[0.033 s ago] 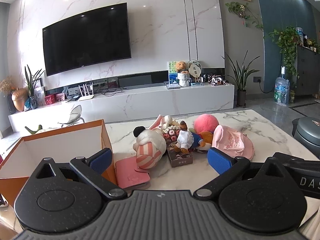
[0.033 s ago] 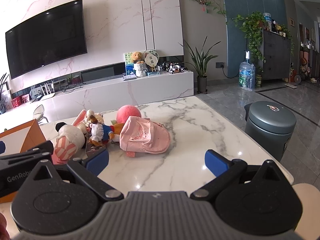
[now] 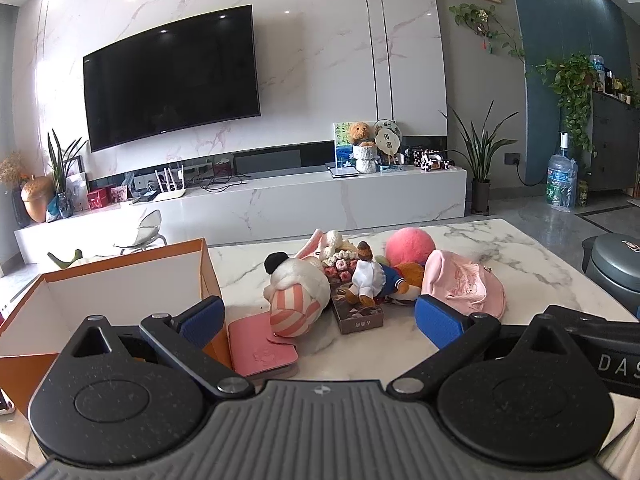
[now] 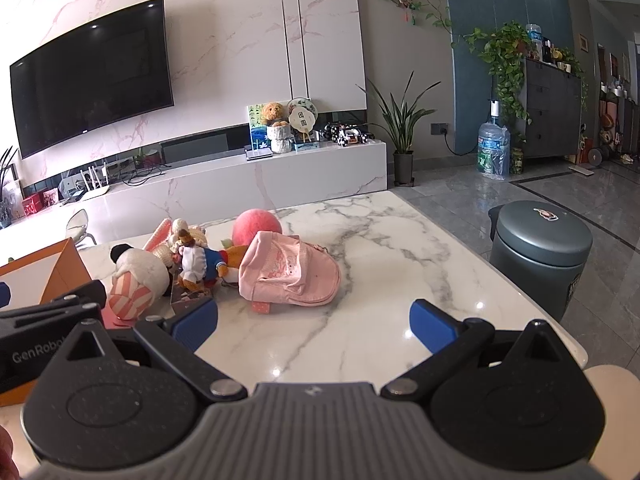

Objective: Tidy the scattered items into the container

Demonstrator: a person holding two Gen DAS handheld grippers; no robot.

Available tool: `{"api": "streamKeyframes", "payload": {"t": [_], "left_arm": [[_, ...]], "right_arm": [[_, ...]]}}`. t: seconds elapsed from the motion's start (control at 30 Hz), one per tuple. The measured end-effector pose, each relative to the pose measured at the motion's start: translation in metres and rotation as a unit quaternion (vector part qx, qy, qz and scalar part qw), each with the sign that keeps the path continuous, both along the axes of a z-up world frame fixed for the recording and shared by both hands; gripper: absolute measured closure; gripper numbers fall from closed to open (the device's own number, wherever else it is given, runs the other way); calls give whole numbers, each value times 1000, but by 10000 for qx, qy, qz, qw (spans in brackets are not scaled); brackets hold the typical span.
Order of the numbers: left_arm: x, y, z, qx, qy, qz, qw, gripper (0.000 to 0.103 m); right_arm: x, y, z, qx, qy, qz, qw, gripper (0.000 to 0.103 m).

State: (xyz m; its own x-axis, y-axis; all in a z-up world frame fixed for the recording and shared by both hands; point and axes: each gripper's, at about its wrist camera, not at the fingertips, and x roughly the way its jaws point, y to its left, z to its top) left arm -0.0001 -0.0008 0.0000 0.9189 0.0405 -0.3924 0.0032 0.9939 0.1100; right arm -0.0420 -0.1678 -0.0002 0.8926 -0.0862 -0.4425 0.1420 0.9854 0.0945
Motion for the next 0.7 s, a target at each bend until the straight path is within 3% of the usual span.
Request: {"api": "streamKeyframes", "payload": {"t": [0.1, 0.2, 0.7], "left_arm": [[0, -2, 0, 48, 58, -18, 10000, 0], [-6, 2, 0, -183, 5, -27, 9998, 0], [0, 1, -3, -210, 214, 46, 9995, 0]], "right_arm": [[0, 0, -1, 15, 23, -9, 10000, 0], [0, -1, -1, 31, 46, -18, 10000, 0], [-2, 0, -2, 52, 111, -15, 9999, 0]]}}
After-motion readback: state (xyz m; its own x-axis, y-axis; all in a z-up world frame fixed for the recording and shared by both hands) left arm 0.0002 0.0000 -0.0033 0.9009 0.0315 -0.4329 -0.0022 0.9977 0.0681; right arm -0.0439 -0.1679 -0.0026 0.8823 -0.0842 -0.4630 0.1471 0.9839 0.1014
